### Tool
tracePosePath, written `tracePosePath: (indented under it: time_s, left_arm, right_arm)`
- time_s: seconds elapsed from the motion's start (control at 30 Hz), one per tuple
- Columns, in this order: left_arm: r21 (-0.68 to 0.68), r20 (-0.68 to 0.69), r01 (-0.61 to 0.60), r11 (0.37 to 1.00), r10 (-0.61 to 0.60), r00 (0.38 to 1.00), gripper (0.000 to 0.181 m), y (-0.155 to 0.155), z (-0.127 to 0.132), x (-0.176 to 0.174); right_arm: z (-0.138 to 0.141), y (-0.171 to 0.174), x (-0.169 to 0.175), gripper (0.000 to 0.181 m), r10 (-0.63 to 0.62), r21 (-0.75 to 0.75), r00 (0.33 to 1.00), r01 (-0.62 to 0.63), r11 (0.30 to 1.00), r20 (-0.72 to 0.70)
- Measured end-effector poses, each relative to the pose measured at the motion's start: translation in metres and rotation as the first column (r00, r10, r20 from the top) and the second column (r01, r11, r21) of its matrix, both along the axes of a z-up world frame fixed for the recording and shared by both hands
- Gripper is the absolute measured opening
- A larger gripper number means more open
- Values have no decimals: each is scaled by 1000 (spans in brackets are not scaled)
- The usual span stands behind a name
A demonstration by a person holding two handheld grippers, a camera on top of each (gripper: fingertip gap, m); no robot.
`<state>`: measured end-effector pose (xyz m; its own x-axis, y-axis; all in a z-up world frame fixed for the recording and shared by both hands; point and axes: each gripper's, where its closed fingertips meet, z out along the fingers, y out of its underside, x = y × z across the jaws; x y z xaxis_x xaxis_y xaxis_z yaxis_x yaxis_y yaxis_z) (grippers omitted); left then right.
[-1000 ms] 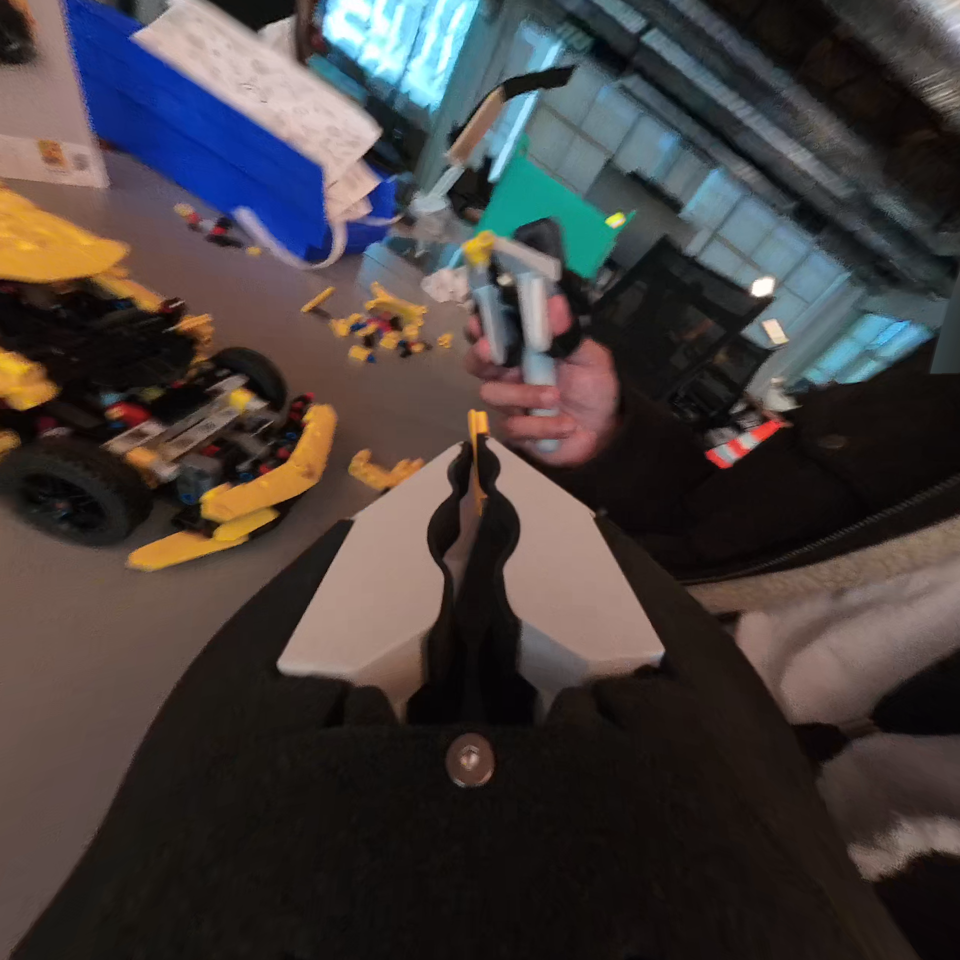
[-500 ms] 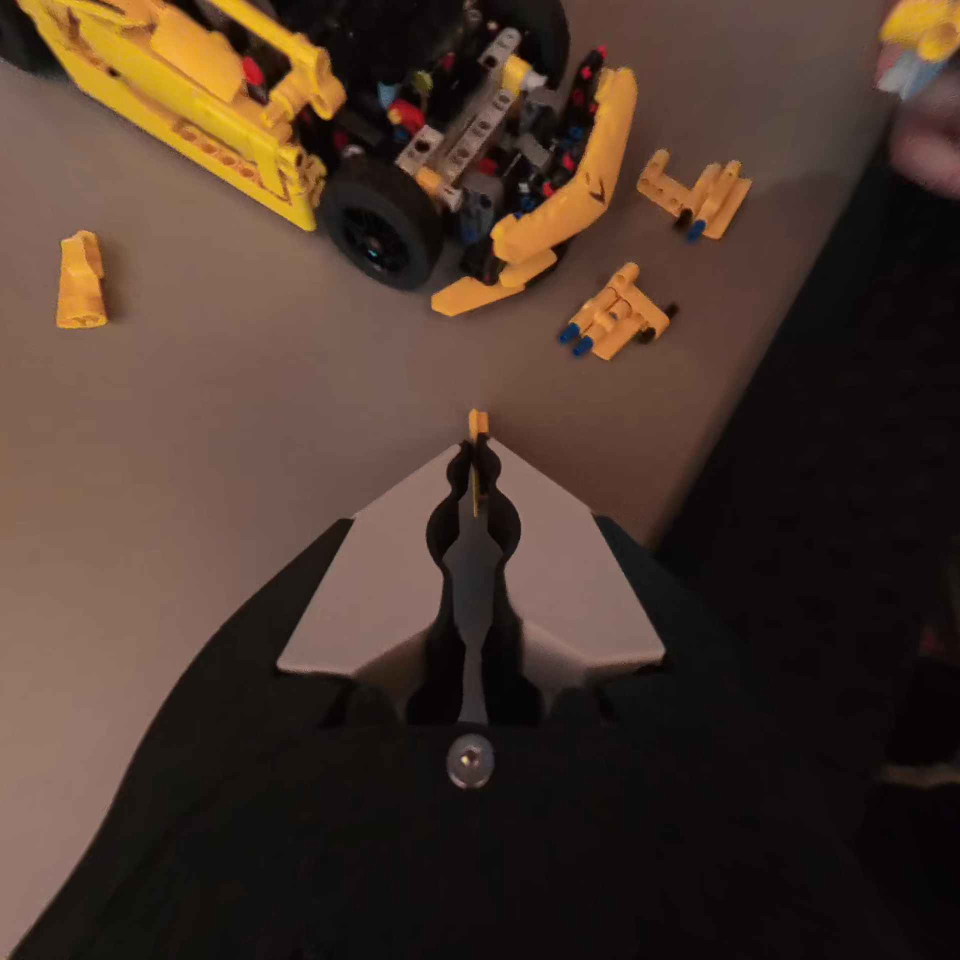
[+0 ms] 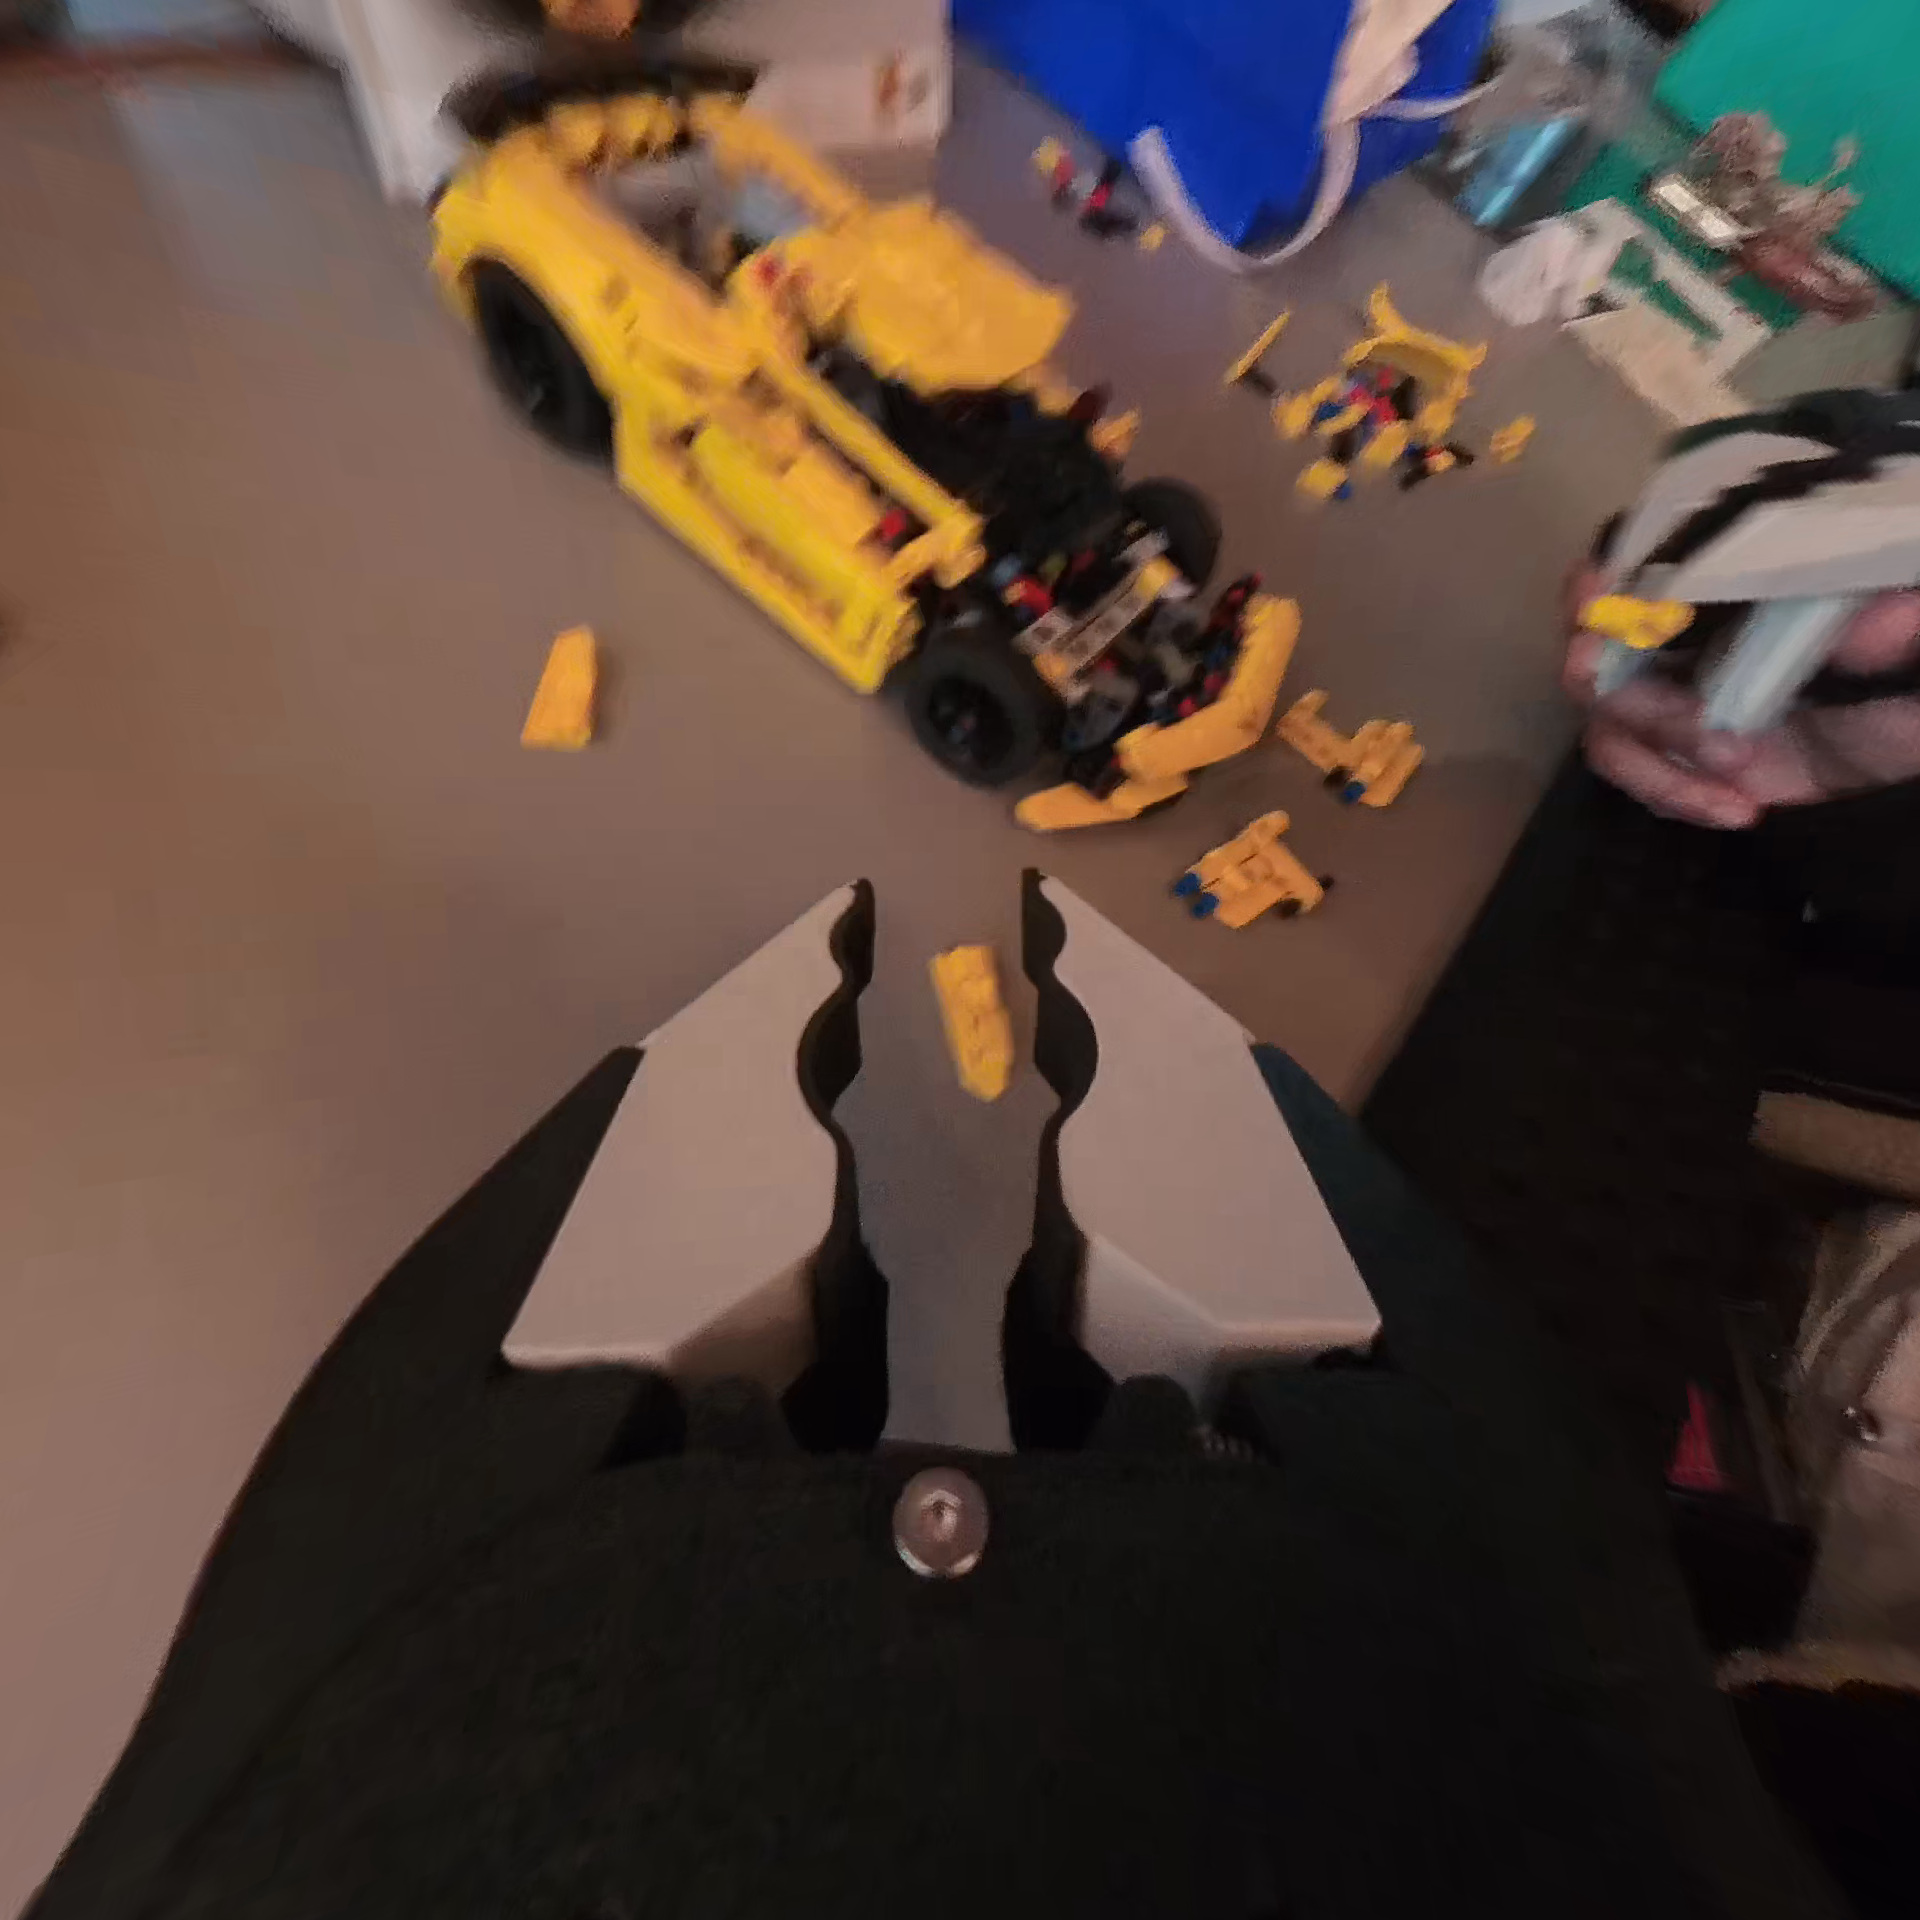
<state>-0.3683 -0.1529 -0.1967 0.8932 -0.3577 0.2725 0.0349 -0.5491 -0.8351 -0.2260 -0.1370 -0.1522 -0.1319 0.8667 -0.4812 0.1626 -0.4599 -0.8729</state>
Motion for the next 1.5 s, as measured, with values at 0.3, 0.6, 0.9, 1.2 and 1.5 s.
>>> tracePosePath:
  time_s: [0.3, 0.6, 0.9, 1.2, 1.5]
  left_arm:
    - [268, 317, 301, 915, -378, 870, 27, -12, 47, 133]
    - [281, 333, 302, 911, -387, 860, 27, -14, 49, 144]
    - [203, 499, 307, 930, -368, 785, 14, -17, 49, 148]
    - [185, 835, 356, 916, -337, 434, 28, -24, 75, 143]
    - [139, 847, 369, 919, -303, 436, 7, -24, 68, 141]
  right_arm:
    - [12, -12, -4, 3, -5, 50, 998, 8, 999, -58]
    - [9, -28, -10, 3, 0, 348, 998, 19, 937, -56]
    - [14, -31, -9, 3, -49, 598, 994, 96, 796, -94]
    - [26, -35, -6, 3, -59, 745, 979, 187, 641, -195]
    - [26, -40, -7, 3, -46, 748, 979, 180, 639, -197]
